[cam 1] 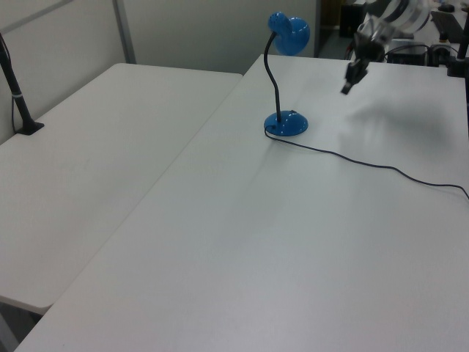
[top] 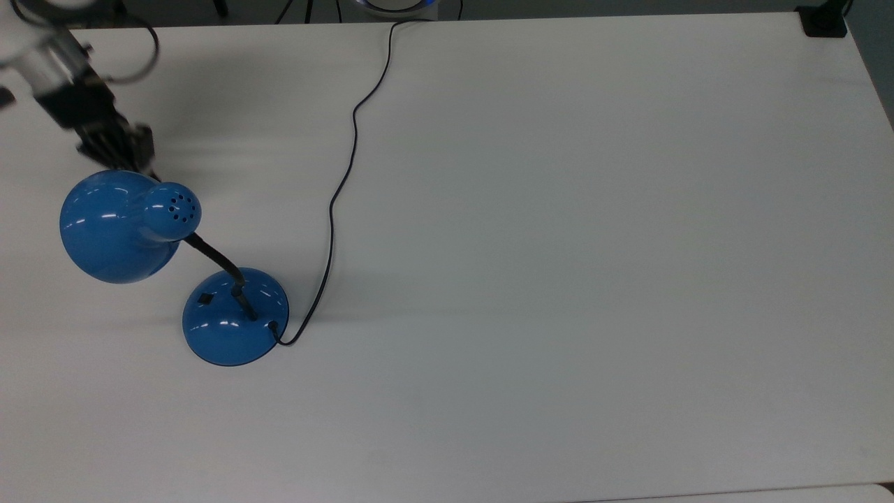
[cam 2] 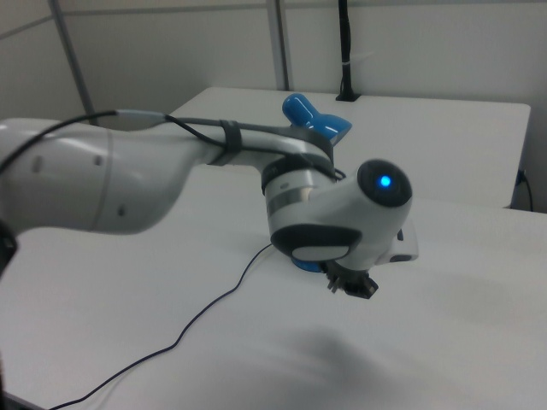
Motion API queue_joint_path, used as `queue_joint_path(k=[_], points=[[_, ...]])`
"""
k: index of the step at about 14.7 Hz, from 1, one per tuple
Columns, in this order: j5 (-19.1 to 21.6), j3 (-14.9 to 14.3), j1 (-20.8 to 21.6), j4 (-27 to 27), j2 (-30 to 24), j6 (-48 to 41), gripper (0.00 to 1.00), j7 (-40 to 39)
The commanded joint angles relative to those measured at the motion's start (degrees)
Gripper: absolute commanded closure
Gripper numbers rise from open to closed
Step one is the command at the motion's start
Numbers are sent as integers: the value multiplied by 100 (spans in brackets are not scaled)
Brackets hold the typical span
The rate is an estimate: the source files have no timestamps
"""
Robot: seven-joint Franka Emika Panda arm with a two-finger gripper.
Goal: Turn off the lamp
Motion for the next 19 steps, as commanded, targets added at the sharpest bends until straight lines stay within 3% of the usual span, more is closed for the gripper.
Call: queue_joint_path(k=[1,3,4,5,8,12,16,19], points=[[-1340,-425,171,-175,-1006,-1411,78,79],[-2254,-627,443,-53,-1445,-2079,56,640],[-2580,-663,636,44,-1621,-2300,39,834],[-2896,-663,873,88,-1936,-2398,0,975],[-2917,-672,1374,97,-2430,-2486,0,1843],[-3101,-672,2340,194,-2862,-2487,0,2750],[-3496,-576,2983,221,-2828,-2312,0,3130],[-3550,-505,3125,212,-2626,-1732,0,3086]])
